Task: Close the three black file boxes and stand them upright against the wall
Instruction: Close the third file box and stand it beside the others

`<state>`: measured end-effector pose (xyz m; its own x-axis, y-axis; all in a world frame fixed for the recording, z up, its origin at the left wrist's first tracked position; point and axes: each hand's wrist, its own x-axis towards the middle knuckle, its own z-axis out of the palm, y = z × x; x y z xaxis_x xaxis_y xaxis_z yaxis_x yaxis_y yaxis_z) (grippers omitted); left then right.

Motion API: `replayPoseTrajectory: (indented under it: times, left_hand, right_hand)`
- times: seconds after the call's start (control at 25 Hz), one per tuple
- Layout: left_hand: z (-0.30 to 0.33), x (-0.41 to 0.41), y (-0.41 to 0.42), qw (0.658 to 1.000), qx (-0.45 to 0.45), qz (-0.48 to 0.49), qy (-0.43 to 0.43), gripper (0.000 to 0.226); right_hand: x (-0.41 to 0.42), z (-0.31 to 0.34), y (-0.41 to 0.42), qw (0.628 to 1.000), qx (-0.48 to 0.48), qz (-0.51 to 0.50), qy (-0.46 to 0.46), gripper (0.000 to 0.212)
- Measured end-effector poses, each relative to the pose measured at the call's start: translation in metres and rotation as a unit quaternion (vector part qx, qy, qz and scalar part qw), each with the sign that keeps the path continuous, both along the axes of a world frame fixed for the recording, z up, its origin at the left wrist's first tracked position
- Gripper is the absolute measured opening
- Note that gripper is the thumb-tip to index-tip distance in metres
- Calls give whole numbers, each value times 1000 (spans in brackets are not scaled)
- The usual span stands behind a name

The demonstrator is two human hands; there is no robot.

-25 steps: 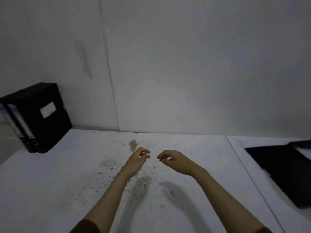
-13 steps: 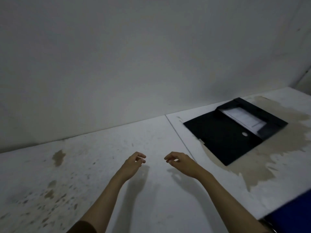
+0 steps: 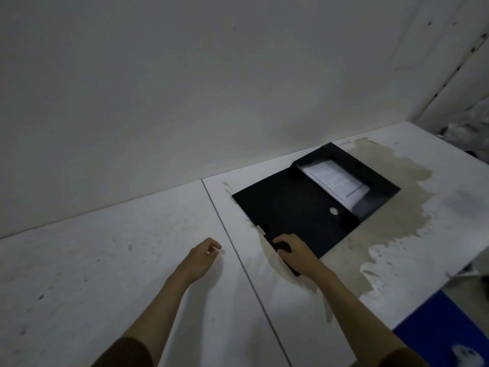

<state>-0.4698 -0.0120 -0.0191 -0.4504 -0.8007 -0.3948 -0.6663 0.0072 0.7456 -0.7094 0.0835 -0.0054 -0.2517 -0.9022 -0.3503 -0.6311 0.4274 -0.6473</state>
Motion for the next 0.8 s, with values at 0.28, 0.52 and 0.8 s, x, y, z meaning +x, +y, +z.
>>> replayPoseTrajectory:
  times: [0.28,0.52,0.8]
  left_hand:
    - [-28,-61,29,1000,5,-12,-1,30]
    - [-42,-111,51,993,-42,-13,-112,44]
    - [-47,-149,63,976,-64,67,-197,42]
  right_hand:
    - [-50,-35,-1,995,57,4,78,49]
    - [-67,-56,13,974,52,109,189,64]
    - [-74,-53,7,930,70,202,299,65]
